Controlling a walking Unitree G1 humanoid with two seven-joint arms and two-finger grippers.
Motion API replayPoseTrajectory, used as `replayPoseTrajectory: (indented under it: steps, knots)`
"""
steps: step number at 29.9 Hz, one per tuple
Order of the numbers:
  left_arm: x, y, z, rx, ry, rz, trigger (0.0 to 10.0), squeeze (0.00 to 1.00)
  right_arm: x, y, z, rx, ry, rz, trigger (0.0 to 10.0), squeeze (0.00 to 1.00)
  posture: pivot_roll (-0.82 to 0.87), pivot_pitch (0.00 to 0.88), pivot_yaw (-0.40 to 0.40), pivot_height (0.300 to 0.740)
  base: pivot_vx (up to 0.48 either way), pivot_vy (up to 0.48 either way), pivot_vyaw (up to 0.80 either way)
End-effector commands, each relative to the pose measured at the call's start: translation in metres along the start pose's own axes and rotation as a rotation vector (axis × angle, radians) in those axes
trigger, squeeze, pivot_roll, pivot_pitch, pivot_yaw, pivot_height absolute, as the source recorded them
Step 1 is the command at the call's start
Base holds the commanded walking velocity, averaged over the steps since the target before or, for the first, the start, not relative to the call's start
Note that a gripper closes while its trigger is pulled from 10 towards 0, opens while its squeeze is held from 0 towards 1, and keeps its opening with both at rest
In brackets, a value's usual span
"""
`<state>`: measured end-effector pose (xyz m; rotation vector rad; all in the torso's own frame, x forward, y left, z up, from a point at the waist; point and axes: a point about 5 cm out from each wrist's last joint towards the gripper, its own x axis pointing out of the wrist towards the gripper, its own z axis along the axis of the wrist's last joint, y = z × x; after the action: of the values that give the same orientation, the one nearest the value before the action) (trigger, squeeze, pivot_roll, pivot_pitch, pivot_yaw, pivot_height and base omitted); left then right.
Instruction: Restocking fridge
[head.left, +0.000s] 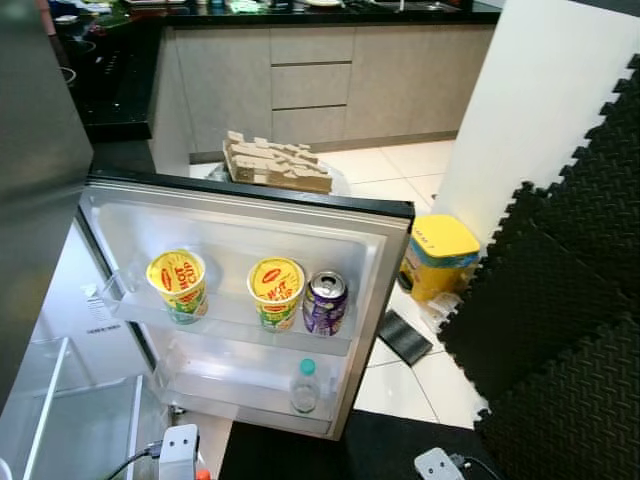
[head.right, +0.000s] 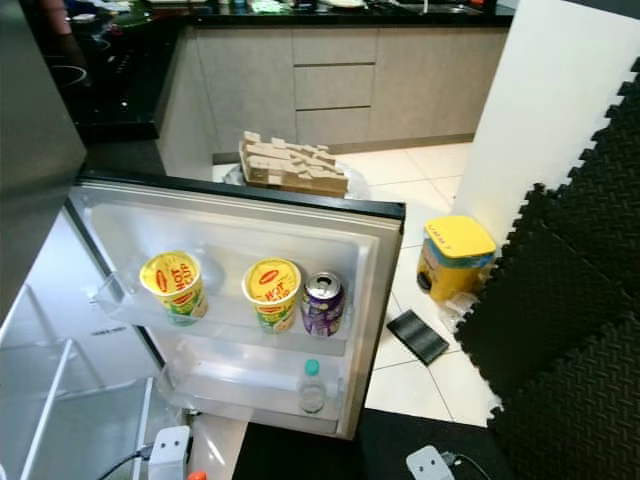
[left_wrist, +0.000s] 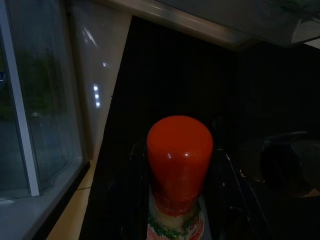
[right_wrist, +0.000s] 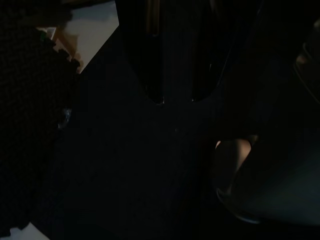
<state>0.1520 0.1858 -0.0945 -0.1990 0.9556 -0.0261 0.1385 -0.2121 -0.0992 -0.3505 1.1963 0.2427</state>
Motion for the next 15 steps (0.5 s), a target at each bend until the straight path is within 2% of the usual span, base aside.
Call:
replayPoseTrajectory:
  steps: [1, 9, 15]
  knots:
    - [0.0000, -0.0018, -0.0018, 0.021, 0.011, -0.017, 10.0, 0.00, -0.0005, -0.0023, -0.0005, 0.012, -0.008, -0.006, 10.0, 0.00, -0.04, 0.000, -0.009, 0.740, 0.000, -0.480, 0.00]
    - [0.0001, -0.0018, -0.0014, 0.006, 0.008, -0.014, 10.0, 0.00, -0.0006, -0.0030, 0.0001, 0.010, -0.010, -0.005, 10.0, 0.00, -0.04, 0.000, -0.010, 0.740, 0.000, -0.474, 0.00]
    - [0.0003, 0.0000, 0.0026, 0.002, -0.014, -0.003, 10.0, 0.00, -0.0013, -0.0082, 0.0010, 0.007, -0.010, -0.020, 10.0, 0.00, -0.04, 0.000, -0.013, 0.740, 0.000, 0.000, 0.00]
